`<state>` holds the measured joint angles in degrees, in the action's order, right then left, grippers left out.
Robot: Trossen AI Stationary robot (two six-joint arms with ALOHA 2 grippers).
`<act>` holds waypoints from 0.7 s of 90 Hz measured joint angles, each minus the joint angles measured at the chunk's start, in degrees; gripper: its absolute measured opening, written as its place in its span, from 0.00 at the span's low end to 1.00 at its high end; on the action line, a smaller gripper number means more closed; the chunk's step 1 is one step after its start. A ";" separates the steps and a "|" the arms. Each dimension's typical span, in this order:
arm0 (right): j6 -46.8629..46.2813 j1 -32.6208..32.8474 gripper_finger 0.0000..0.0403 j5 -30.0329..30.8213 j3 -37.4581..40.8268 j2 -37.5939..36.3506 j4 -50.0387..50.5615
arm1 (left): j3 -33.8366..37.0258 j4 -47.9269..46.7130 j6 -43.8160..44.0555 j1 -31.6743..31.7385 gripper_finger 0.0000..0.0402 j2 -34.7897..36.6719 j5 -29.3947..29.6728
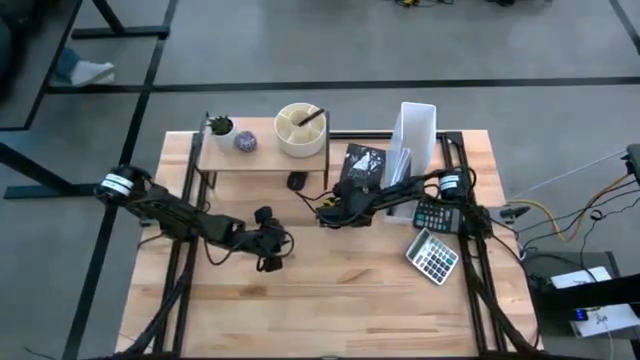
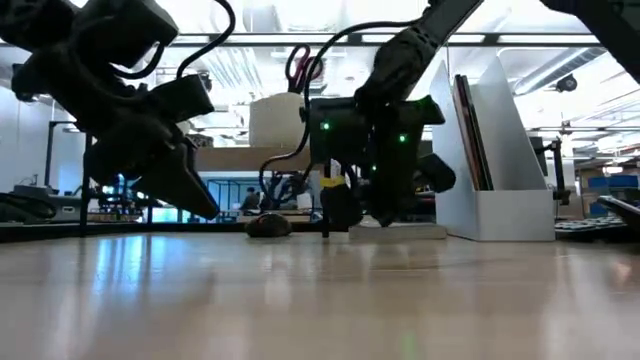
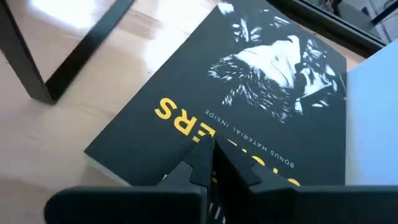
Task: Stock shelves
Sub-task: Put the black book into the white file holder
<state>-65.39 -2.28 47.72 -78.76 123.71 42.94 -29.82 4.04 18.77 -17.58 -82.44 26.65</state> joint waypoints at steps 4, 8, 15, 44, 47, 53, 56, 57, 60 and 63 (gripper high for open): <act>0.41 0.47 0.00 -0.78 -0.03 -0.17 0.04 | 0.00 -0.01 -0.16 0.00 0.24 -0.01 0.00; 0.65 1.19 0.00 -1.43 0.04 -0.64 0.27 | 0.00 0.00 -0.18 0.00 0.24 -0.01 0.01; 0.73 3.33 0.00 -4.31 -0.12 -1.96 0.35 | 0.00 -0.26 -0.21 0.00 0.24 -0.01 0.02; 3.78 13.38 0.00 -18.77 -5.99 -3.18 -0.88 | 0.00 0.56 -0.23 0.07 0.24 -0.01 0.19; 5.19 14.41 0.00 -20.01 -6.71 -3.16 -1.05 | 0.00 0.58 -0.25 0.06 0.24 -0.01 0.70; 8.78 16.47 0.00 -20.38 -7.98 -3.18 -1.00 | 0.00 0.73 -0.23 0.06 0.24 -0.01 1.45; 11.19 17.40 0.00 -19.69 -8.56 -3.58 -0.87 | 0.00 0.88 -0.23 0.10 0.24 -0.01 1.68; 12.05 17.70 0.00 -19.37 -8.76 -3.68 -0.85 | 0.00 0.89 -0.23 0.11 0.24 -0.01 1.86; 14.61 18.65 0.00 -18.28 -9.51 -4.10 -0.73 | 0.00 0.88 -0.23 0.11 0.24 -0.01 2.70; 17.25 19.59 0.00 -17.03 -10.35 -4.86 -0.54 | 0.00 1.19 -0.25 0.11 0.24 -0.01 3.34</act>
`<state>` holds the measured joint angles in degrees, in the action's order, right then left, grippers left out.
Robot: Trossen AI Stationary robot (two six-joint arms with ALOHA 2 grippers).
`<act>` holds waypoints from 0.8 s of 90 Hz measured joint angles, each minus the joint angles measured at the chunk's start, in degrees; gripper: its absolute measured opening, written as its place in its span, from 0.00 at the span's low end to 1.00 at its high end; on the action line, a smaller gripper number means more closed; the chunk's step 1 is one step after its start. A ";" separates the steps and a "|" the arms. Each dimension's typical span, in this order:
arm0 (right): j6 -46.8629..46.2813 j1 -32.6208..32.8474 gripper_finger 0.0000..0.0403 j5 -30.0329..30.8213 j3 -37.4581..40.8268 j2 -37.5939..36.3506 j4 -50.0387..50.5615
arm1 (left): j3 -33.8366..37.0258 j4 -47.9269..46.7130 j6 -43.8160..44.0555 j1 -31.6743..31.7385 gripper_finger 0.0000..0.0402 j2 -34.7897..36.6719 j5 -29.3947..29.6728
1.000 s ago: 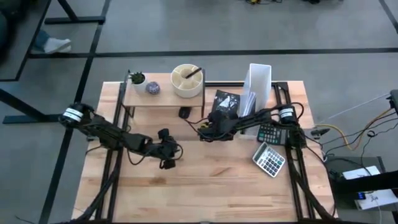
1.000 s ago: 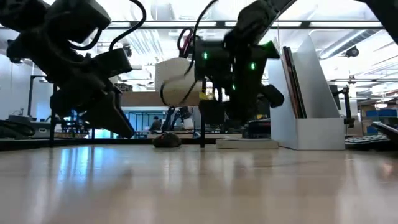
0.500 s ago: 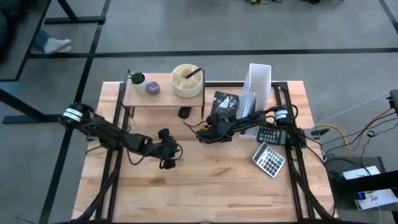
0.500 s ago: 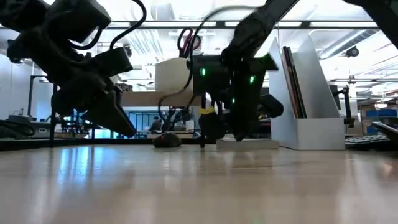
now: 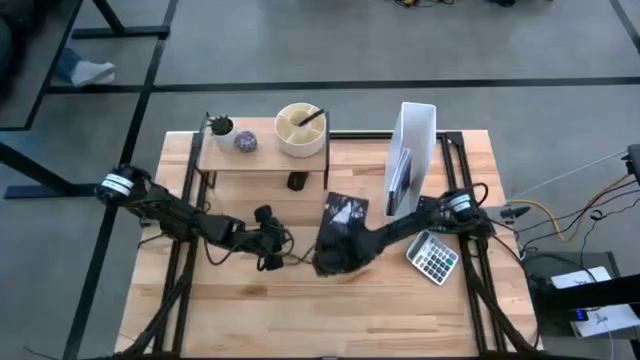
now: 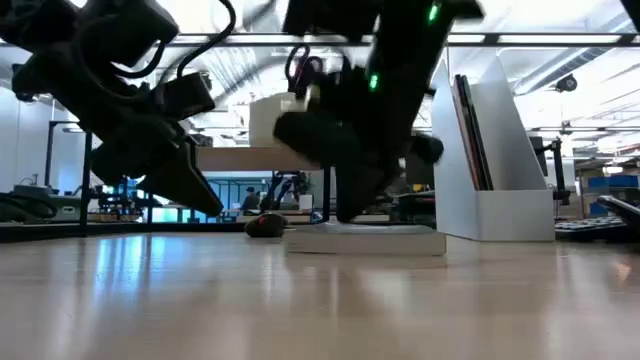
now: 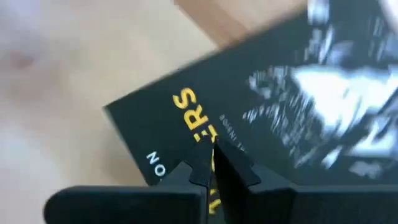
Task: Stock shelves
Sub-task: Put the black book into the white file holder
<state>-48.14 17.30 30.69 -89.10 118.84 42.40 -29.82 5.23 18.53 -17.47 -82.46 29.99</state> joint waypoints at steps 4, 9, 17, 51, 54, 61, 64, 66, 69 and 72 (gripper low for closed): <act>3.95 1.15 0.00 1.53 -0.72 -1.39 1.38 | 0.00 1.08 0.01 0.07 0.24 -0.30 0.77; 10.04 2.42 0.00 2.74 -1.51 -2.41 3.06 | 0.00 2.66 -0.28 0.11 0.24 -0.95 1.06; 19.13 4.72 0.00 4.55 -1.48 -3.56 7.92 | 0.00 7.39 -1.79 0.11 0.24 -3.13 1.05; 30.23 10.31 0.17 6.89 7.19 -3.47 21.01 | -0.26 27.02 -8.37 2.74 0.24 -16.61 4.70; 30.56 10.33 0.20 6.98 8.63 -3.48 20.00 | -0.26 27.74 -8.37 3.22 0.24 -17.36 4.71; 31.00 10.17 0.28 8.44 12.28 -3.43 17.88 | -0.24 28.65 -8.10 4.10 0.24 -18.99 4.82; 31.59 10.02 0.31 9.17 14.03 -3.43 15.71 | -0.25 30.11 -8.09 4.47 0.24 -20.03 4.57; 32.29 9.94 0.32 9.58 15.09 -3.44 13.92 | -0.26 31.07 -8.11 4.70 0.24 -20.74 4.19; 33.09 9.84 0.35 10.10 16.62 -3.43 11.37 | -0.26 32.32 -8.15 5.07 0.24 -21.80 3.53; 34.75 9.75 0.37 10.69 18.02 -3.43 9.32 | -0.26 33.60 -8.15 5.33 0.24 -22.65 3.30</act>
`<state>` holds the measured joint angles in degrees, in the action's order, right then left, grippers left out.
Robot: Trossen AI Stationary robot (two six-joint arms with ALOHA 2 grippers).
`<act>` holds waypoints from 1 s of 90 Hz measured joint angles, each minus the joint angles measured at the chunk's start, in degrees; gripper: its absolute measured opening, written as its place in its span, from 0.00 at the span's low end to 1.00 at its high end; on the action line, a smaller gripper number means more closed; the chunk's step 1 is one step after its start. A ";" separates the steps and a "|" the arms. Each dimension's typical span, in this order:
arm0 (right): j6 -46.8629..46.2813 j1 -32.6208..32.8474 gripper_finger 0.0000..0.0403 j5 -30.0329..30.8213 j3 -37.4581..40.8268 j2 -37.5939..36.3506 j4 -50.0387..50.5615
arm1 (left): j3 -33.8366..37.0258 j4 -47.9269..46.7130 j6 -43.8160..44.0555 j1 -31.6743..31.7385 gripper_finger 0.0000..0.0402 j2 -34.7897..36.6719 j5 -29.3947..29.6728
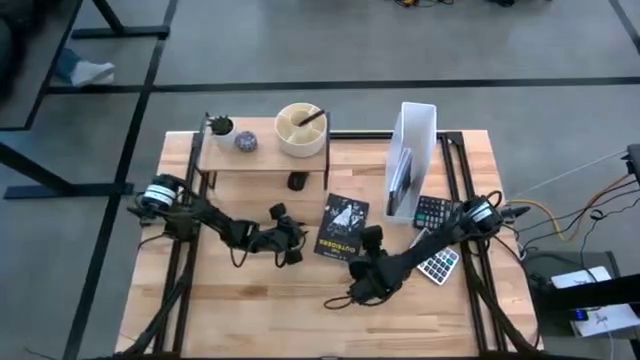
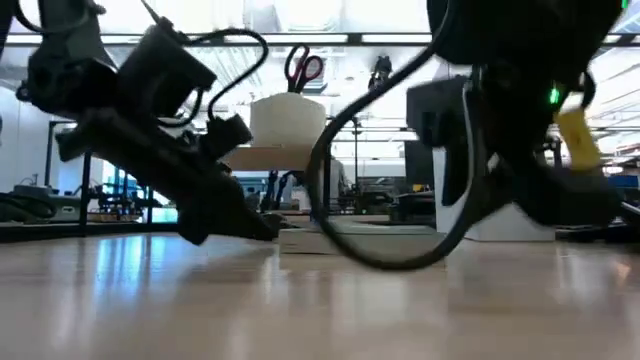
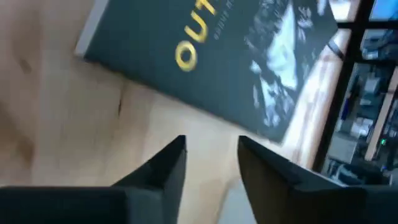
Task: Stock shelves
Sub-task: Put the black book into the white file holder
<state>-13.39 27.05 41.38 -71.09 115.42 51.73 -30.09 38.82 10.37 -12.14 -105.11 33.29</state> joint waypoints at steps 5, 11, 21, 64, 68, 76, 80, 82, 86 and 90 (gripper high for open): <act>3.02 0.02 0.41 1.33 2.13 0.00 -3.70 | -0.20 2.96 0.01 0.37 0.24 -1.90 -0.64; 7.40 -0.08 0.45 3.25 4.05 -0.23 -8.46 | -0.91 5.08 -0.19 0.59 0.24 -3.78 -0.57; 14.93 -0.90 0.49 3.88 5.60 -0.52 -14.88 | -2.93 6.56 -0.93 0.72 0.24 -6.82 -0.03; 21.65 -1.31 0.50 7.79 -2.51 0.04 -21.15 | -6.25 5.33 -2.17 0.85 0.24 -11.47 -1.76; 20.65 -1.22 0.51 8.03 -2.94 0.04 -21.17 | -6.11 5.48 -2.16 0.85 0.24 -11.47 -1.77; 19.47 -1.11 0.52 8.78 -3.10 -0.02 -21.05 | -6.10 5.43 -2.22 0.85 0.24 -11.47 -1.94; 18.68 -0.93 0.53 8.74 -3.10 -0.02 -20.91 | -6.07 5.43 -2.25 0.85 0.24 -11.45 -1.96; 18.29 -0.90 0.54 8.73 -3.08 -0.02 -20.70 | -6.05 5.51 -2.26 0.85 0.24 -11.45 -2.01; 17.07 -0.80 0.55 8.61 -3.02 -0.02 -20.67 | -5.99 5.63 -2.28 0.85 0.24 -11.45 -2.11; 15.63 -0.79 0.56 8.59 -3.02 -0.02 -20.70 | -5.99 5.62 -2.32 0.83 0.24 -11.45 -2.11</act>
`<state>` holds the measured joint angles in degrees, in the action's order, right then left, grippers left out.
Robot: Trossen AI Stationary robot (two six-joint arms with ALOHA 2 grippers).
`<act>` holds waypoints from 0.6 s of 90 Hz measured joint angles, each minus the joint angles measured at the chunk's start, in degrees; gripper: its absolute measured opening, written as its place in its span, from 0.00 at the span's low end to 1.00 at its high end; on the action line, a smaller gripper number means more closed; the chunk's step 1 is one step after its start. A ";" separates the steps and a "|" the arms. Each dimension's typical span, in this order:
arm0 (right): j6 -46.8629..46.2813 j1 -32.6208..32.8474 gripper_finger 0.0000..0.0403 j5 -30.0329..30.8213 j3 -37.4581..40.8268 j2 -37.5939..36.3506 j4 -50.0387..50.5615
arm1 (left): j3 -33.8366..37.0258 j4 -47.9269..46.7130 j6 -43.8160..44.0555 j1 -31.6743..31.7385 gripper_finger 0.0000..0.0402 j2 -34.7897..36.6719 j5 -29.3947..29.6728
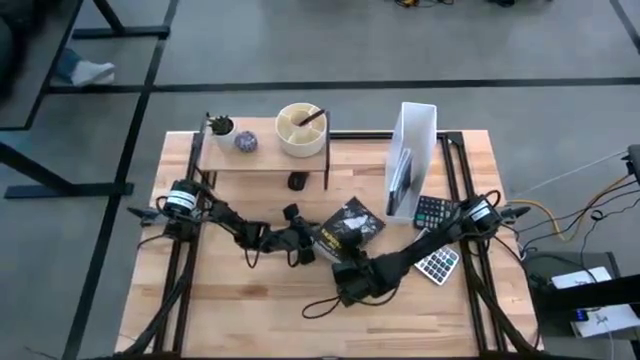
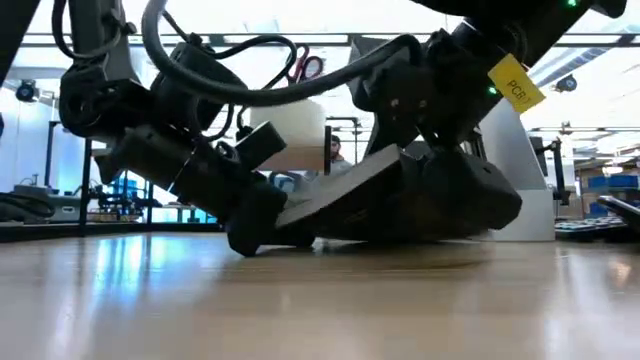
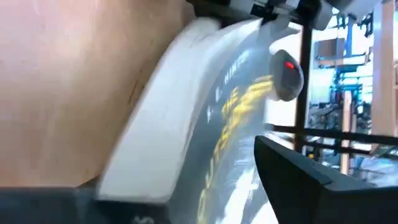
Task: Stock shelves
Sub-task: Put the black book into the white file holder
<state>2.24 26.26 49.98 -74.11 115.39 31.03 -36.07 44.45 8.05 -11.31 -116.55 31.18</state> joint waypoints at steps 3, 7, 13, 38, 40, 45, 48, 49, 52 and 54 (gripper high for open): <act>-1.30 -0.01 0.57 0.00 0.07 0.00 0.13 | 0.02 0.03 0.00 0.00 0.24 0.00 0.00; -3.42 -0.17 0.58 -0.18 0.23 0.00 0.11 | 0.02 0.03 0.00 0.00 0.24 0.00 -0.02; -6.46 -0.67 0.58 -0.70 0.61 0.00 0.51 | 0.04 0.04 -0.01 0.00 0.24 0.00 -0.04; -11.41 -1.05 0.30 -1.07 2.05 0.00 0.85 | 0.08 -0.39 -0.40 -0.02 0.24 0.20 -0.27; -11.54 -1.03 0.26 -1.11 1.95 0.00 1.04 | 0.07 -0.67 -0.63 -0.02 0.24 0.34 -0.40; -12.10 -0.96 0.17 -1.12 1.09 0.00 2.58 | 0.04 -1.60 -0.96 -0.02 0.22 0.78 -0.61; -12.77 -0.92 0.12 -1.44 0.32 -0.01 3.88 | 0.07 -2.94 -1.12 -0.02 0.22 1.47 -0.81; -13.02 -0.92 0.11 -1.72 -0.02 -0.06 4.36 | 0.09 -3.44 -1.20 -0.02 0.21 1.72 -0.91; -13.95 -0.92 0.08 -2.80 -1.12 -0.18 6.05 | 0.20 -5.26 -1.55 -0.04 0.21 2.56 -1.12; -15.00 -0.92 0.07 -3.59 -1.91 -0.22 7.33 | 0.30 -6.72 -1.74 -0.08 0.20 3.34 -1.24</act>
<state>-12.76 25.34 46.38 -76.01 115.17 38.36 -35.78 37.73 6.31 -11.39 -113.21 29.93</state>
